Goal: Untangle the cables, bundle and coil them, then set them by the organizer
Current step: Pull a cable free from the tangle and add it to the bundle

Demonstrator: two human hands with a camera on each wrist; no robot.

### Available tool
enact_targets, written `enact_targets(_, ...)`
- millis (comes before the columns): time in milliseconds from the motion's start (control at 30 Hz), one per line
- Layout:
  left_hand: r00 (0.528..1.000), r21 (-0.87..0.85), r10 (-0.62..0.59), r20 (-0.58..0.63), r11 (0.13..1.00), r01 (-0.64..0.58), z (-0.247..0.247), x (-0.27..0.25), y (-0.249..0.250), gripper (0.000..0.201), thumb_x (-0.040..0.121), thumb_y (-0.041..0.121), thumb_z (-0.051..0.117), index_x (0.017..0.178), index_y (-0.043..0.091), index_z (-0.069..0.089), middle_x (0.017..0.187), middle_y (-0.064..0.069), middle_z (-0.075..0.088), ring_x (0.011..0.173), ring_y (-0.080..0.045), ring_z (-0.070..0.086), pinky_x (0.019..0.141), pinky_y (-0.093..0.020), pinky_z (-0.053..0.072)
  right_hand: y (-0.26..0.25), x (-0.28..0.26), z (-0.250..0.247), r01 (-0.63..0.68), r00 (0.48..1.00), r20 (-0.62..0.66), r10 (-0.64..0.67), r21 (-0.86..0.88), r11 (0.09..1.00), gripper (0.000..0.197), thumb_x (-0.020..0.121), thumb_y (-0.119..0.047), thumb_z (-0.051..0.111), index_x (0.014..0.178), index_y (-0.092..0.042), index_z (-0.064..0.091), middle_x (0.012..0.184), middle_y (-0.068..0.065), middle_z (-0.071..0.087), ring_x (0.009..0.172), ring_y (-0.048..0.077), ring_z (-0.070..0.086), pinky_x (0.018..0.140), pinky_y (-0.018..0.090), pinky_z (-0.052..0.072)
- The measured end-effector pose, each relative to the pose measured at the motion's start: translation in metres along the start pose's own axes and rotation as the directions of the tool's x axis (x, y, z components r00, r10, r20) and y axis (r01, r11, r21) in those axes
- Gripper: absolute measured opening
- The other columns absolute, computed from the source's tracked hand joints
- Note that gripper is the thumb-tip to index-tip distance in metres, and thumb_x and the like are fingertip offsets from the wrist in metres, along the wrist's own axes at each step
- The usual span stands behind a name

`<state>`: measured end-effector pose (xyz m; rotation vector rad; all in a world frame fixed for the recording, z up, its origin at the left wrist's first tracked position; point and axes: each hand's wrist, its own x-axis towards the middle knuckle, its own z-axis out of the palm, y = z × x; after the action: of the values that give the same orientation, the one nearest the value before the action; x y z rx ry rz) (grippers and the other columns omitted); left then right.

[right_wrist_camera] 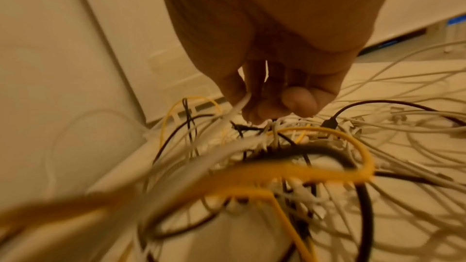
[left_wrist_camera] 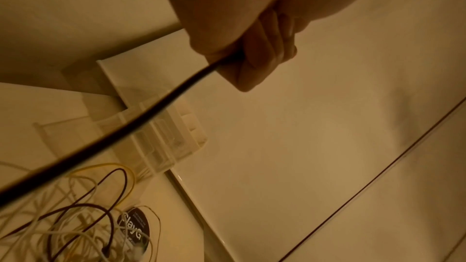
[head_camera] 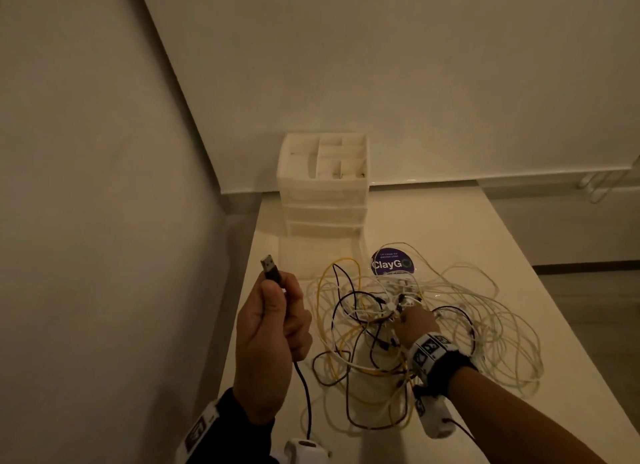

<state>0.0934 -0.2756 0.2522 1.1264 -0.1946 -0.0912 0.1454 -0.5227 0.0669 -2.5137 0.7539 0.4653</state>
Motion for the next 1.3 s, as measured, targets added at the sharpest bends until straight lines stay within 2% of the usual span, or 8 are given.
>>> enact_targets(100,0.999,0.078,0.008,-0.042,0.997,-0.005,0.002,0.006,-0.002,0.037,0.088,0.051,0.042,0.084,0.018,0.058,0.056,0.004,0.024,0.042,-0.008,0.015,0.04,-0.016,0.02,0.005,0.002,-0.03,0.039,0.994,-0.11,-0.01,0.269,0.962,0.035,0.095,-0.03,0.054,0.074,-0.004,0.067,0.079,0.014,0.071,0.079,0.031,0.066,0.072,0.032,0.051)
enact_targets(233,0.999,0.114,0.016,-0.047,0.993,-0.01,0.017,0.019,-0.011,0.039,0.097,0.047,0.037,0.093,0.013,0.055,0.058,0.002,0.022,0.044,-0.009,0.014,0.041,-0.017,0.02,-0.008,-0.03,-0.098,0.11,0.991,-0.061,-0.121,0.883,0.456,0.029,0.1,-0.016,0.049,0.089,0.008,0.062,0.063,0.013,0.057,0.053,0.025,0.054,0.052,0.033,0.049)
enact_targets(433,0.995,0.149,-0.076,0.068,0.987,0.065,0.065,0.041,-0.02,0.034,0.096,0.037,0.04,0.106,0.005,0.047,0.062,-0.004,0.019,0.046,-0.011,0.015,0.041,-0.019,0.02,-0.034,-0.099,-0.164,0.036,0.824,0.044,-0.565,0.991,0.129,0.033,0.102,-0.025,0.035,0.091,-0.002,0.056,0.062,0.006,0.035,0.053,0.018,0.026,0.052,0.032,0.023)
enact_targets(567,0.983,0.295,-0.058,0.176,0.956,0.003,0.092,0.053,-0.024,0.03,0.097,0.034,0.051,0.101,0.005,0.054,0.056,0.01,0.045,0.042,-0.006,0.031,0.04,-0.018,0.029,-0.046,-0.139,-0.169,0.277,0.75,-0.07,-0.658,0.936,0.217,0.034,0.098,-0.027,0.041,0.089,0.001,0.058,0.062,0.007,0.04,0.055,0.02,0.032,0.052,0.03,0.03)
enact_targets(733,0.979,0.349,-0.043,0.198,0.937,-0.029,0.112,0.055,-0.032,0.022,0.098,0.03,0.051,0.087,0.014,0.063,0.063,0.009,0.06,0.057,-0.005,0.057,0.055,-0.017,0.044,-0.05,-0.153,-0.165,0.698,0.671,-0.338,-0.66,0.588,0.409,0.025,0.102,-0.026,0.036,0.098,-0.021,0.06,0.057,-0.015,0.056,0.05,0.002,0.05,0.051,0.013,0.039)
enact_targets(933,0.991,0.359,-0.025,0.129,0.933,-0.023,0.118,0.054,-0.044,0.028,0.099,0.027,0.046,0.092,0.013,0.07,0.094,-0.018,0.063,0.08,-0.02,0.067,0.066,-0.026,0.052,-0.038,-0.142,-0.153,0.781,0.625,-0.396,-0.673,0.319,0.537,0.017,0.101,-0.028,0.038,0.099,-0.027,0.055,0.066,-0.006,0.062,0.059,0.012,0.059,0.05,0.024,0.044)
enact_targets(1133,0.987,0.41,0.158,0.024,0.899,-0.154,0.102,0.068,-0.032,0.036,0.096,0.04,0.037,0.087,0.013,0.06,0.061,0.005,0.051,0.057,-0.019,0.046,0.056,-0.035,0.041,-0.041,-0.138,-0.138,0.798,0.595,-0.373,-0.712,0.382,0.467,0.029,0.1,-0.045,0.032,0.084,-0.031,0.051,0.063,-0.001,0.058,0.057,0.014,0.054,0.056,0.03,0.043)
enact_targets(1300,0.983,0.26,0.18,0.048,0.947,-0.186,0.087,0.074,-0.009,0.035,0.103,0.031,0.031,0.084,0.01,0.051,0.075,-0.003,0.062,0.078,-0.03,0.069,0.08,-0.048,0.056,-0.046,-0.119,-0.123,0.817,0.551,-0.357,-0.754,0.416,0.399,0.022,0.099,-0.036,0.038,0.093,-0.026,0.058,0.067,-0.003,0.058,0.062,0.012,0.055,0.058,0.017,0.041)
